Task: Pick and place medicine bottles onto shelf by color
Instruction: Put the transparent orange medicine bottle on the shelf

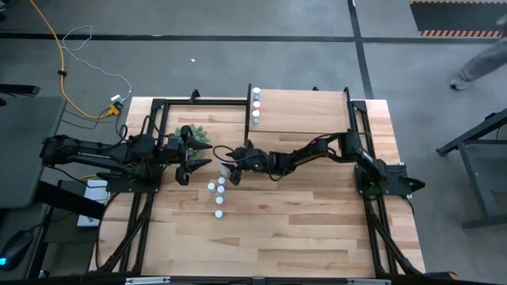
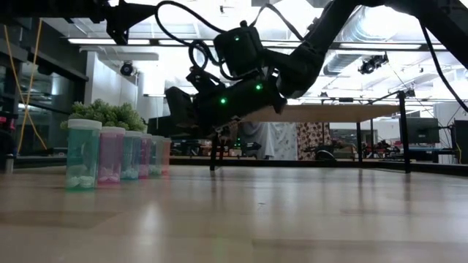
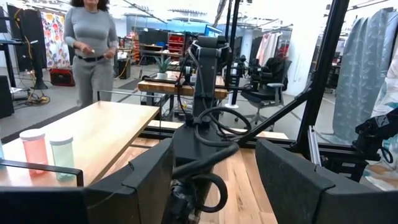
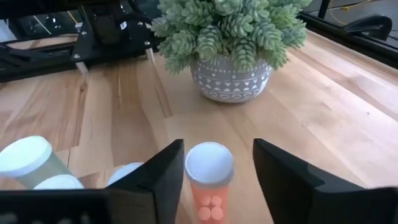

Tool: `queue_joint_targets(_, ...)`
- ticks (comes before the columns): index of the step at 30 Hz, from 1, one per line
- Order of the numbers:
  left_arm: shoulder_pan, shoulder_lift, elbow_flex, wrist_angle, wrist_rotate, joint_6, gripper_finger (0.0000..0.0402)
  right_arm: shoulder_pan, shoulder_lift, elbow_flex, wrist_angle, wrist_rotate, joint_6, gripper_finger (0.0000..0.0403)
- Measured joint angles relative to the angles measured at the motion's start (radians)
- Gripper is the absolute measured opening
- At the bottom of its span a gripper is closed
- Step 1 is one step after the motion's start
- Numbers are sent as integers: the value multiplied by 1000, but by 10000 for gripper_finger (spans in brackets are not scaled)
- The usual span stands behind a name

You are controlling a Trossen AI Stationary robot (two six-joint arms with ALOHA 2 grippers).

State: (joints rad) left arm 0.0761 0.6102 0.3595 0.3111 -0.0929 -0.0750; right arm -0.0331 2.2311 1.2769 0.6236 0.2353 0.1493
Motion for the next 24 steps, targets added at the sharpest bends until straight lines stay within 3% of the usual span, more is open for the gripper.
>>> queue_joint_targets(11, 0, 0, 0, 0, 0, 0, 216, -2, 0, 0, -7, -32, 0, 145)
queue_joint_targets(24, 0, 0, 0, 0, 0, 0, 216, -7, -1, -1, -17, -45, -19, 183)
